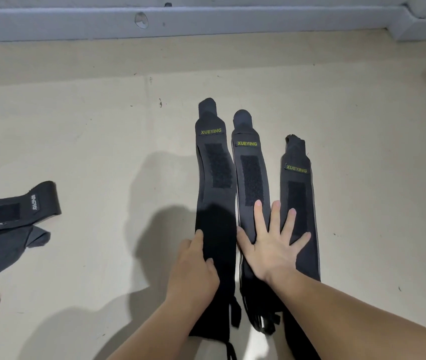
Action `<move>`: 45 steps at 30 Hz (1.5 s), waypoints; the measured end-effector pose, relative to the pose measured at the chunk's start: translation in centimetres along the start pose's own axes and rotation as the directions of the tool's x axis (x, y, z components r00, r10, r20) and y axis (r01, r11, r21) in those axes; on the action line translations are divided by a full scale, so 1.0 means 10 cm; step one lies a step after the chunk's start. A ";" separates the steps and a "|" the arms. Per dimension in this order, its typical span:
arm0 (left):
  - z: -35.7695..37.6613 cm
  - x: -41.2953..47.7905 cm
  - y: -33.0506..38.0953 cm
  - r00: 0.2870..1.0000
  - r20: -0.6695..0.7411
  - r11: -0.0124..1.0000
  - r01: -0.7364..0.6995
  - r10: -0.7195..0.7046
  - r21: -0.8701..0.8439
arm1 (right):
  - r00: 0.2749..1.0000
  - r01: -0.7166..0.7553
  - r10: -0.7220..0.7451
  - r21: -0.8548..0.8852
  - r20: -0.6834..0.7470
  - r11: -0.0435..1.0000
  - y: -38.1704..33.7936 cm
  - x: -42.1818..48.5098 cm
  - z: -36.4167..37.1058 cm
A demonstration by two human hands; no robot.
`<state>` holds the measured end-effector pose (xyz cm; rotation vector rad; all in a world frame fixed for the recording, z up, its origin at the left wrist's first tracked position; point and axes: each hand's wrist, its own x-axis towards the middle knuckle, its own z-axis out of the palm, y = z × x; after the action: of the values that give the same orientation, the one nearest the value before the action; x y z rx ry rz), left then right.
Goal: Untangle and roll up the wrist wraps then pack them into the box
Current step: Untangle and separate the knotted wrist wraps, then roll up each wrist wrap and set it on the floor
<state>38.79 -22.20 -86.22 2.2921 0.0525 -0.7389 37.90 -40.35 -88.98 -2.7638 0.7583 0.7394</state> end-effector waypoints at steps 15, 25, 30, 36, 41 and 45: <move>-1.07 -0.23 -0.17 0.968 0.177 0.932 0.111 -0.180 0.344 | 0.939 0.342 -0.343 -0.106 0.007 0.934 -1.12 -0.54 -0.47; -1.30 -1.61 -1.77 0.724 -0.343 0.692 0.683 -0.599 0.233 | 0.761 0.236 -0.419 0.391 0.495 0.890 -2.38 -2.01 0.11; -1.19 -1.65 -2.06 0.605 -0.326 0.653 0.756 -0.727 -0.053 | 0.724 0.179 -0.390 0.391 0.570 0.903 -2.24 -2.30 0.56; -1.42 -1.40 -2.01 0.484 -0.265 0.550 0.685 -0.834 -0.478 | 0.712 0.092 -0.312 0.356 0.629 0.930 -1.95 -2.16 0.48; -1.24 -1.16 -1.44 0.701 -0.192 0.610 0.412 -0.687 -0.677 | 0.687 -0.052 -0.375 0.557 0.622 0.829 -1.89 -2.11 0.46; -1.34 -0.99 -0.99 0.843 -0.206 0.698 0.247 -0.498 -0.672 | 0.717 -0.272 -0.349 0.703 0.603 0.657 -1.81 -2.01 0.22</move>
<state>34.76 -4.50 -79.43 1.7332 0.8611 -0.3710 31.35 -15.66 -79.85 -1.5219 0.6102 1.0547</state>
